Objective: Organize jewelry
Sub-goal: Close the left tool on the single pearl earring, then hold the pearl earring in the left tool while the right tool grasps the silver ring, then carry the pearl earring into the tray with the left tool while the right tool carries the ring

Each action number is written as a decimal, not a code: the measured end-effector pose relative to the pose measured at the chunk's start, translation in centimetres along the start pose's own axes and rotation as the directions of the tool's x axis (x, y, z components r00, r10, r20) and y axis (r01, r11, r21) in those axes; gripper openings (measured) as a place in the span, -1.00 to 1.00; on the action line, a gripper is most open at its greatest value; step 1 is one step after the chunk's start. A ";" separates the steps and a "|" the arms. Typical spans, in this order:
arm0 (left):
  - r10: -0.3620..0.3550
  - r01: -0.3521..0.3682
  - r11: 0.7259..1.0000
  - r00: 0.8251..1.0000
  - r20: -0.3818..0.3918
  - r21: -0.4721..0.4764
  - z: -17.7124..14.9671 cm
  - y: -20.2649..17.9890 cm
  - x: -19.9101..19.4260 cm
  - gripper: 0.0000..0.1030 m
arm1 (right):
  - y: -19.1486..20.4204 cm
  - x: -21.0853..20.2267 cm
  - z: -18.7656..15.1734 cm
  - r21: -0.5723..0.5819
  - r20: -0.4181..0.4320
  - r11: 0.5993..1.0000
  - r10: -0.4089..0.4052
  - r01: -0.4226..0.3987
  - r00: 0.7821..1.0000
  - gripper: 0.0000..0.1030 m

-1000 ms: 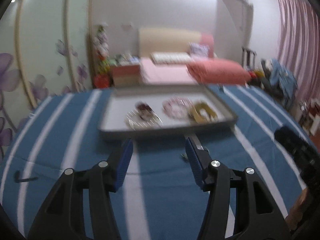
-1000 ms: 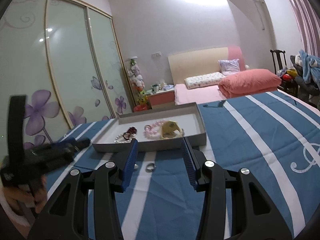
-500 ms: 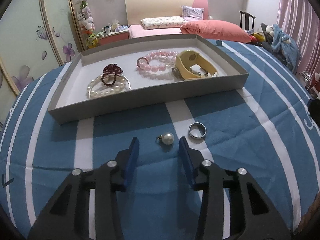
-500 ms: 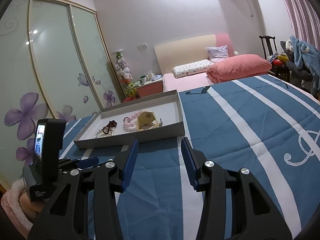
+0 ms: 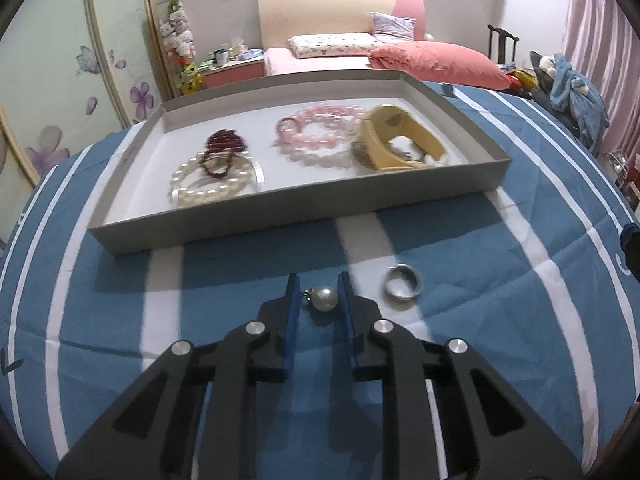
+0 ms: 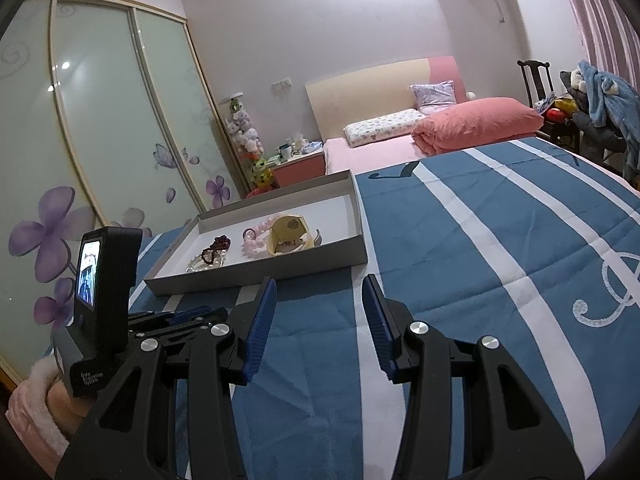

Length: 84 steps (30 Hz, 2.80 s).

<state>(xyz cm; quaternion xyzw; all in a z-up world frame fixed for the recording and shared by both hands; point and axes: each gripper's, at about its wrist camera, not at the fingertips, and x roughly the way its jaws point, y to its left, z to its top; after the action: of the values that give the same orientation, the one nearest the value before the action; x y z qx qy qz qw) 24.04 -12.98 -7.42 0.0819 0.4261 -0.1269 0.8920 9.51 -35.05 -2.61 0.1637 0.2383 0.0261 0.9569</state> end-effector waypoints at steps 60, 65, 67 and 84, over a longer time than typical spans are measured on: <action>0.352 -0.280 0.935 0.804 0.479 -0.216 0.3 7.8 -13.6 -0.62 | 10.4 1.5 4.6 -0.282 0.219 0.958 0.010 0.054 0.976 -0.56; 0.364 -0.293 0.931 0.782 0.505 -0.218 0.6 7.1 -14.0 -0.62 | 10.4 1.4 4.8 -0.279 0.268 0.958 0.005 0.072 0.963 -0.56; 0.363 -0.292 0.931 0.782 0.506 -0.218 0.7 6.9 -14.0 -0.62 | 10.1 1.2 4.8 -0.275 0.276 0.959 0.008 0.071 0.961 -0.56; 0.348 -0.284 0.937 0.787 0.508 -0.202 1.9 6.7 -12.5 -0.62 | 10.1 2.0 5.2 -0.270 0.304 0.960 0.018 0.068 0.953 -0.56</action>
<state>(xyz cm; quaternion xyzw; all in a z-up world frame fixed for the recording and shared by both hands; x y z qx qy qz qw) 19.91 -5.14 3.80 0.0623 0.1462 0.0312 0.9868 13.94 -26.83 4.13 0.0270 0.0845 0.0218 0.9958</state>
